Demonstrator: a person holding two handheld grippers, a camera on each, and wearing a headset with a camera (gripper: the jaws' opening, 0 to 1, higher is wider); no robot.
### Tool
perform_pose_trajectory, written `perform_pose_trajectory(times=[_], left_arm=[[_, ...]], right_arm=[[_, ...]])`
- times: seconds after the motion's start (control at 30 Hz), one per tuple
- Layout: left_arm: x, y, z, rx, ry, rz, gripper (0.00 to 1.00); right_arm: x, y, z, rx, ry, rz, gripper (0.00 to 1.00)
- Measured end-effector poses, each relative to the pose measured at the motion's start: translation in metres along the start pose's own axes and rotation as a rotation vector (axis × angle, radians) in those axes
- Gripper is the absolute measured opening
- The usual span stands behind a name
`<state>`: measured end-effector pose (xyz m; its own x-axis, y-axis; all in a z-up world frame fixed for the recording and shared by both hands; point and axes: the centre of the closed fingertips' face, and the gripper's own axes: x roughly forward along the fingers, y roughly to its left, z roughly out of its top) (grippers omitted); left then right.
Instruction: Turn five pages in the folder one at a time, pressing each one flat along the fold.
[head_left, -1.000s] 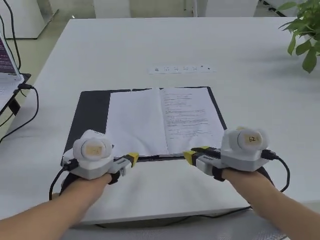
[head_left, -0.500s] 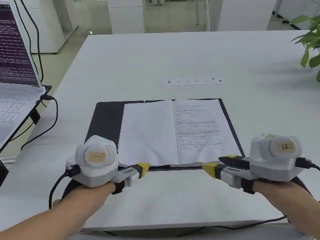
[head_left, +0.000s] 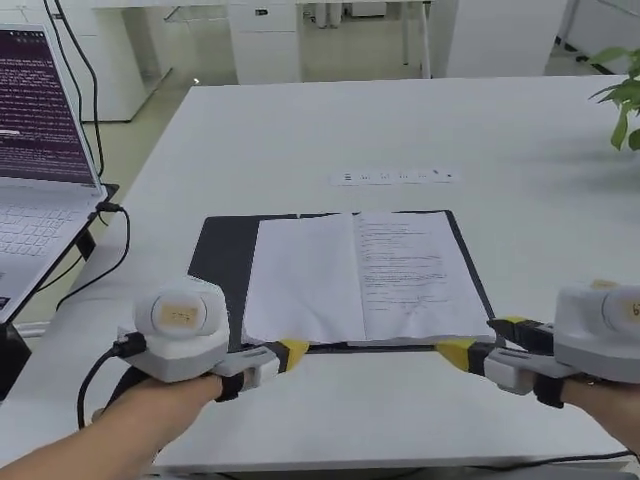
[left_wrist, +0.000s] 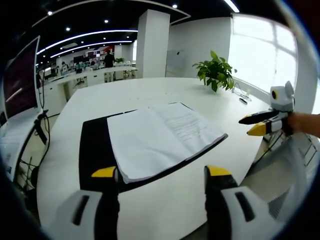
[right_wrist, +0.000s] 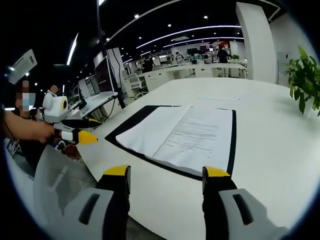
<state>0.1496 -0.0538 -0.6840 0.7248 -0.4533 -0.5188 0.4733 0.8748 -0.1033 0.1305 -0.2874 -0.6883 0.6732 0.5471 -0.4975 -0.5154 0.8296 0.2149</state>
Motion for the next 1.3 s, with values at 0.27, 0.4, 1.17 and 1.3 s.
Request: perform_pose_trajectory(times=[0.27, 0.4, 1.17, 1.3], left_arm=[[-0.011, -0.003, 0.011, -0.005, -0.014, -0.002, 0.87], [-0.019, -0.007, 0.016, -0.020, -0.023, -0.009, 0.91], [-0.042, -0.032, 0.018, 0.066, 0.012, -0.021, 0.99], [-0.041, -0.032, 0.023, 0.070, 0.003, -0.023, 0.99]], right_arm=[[-0.008, -0.002, 0.008, -0.002, -0.022, -0.002, 0.70], [-0.012, -0.002, 0.011, -0.007, -0.036, -0.010, 0.76], [-0.039, 0.000, 0.013, 0.065, -0.105, -0.043, 1.00], [-0.039, 0.001, 0.012, 0.051, -0.097, -0.043, 1.00]])
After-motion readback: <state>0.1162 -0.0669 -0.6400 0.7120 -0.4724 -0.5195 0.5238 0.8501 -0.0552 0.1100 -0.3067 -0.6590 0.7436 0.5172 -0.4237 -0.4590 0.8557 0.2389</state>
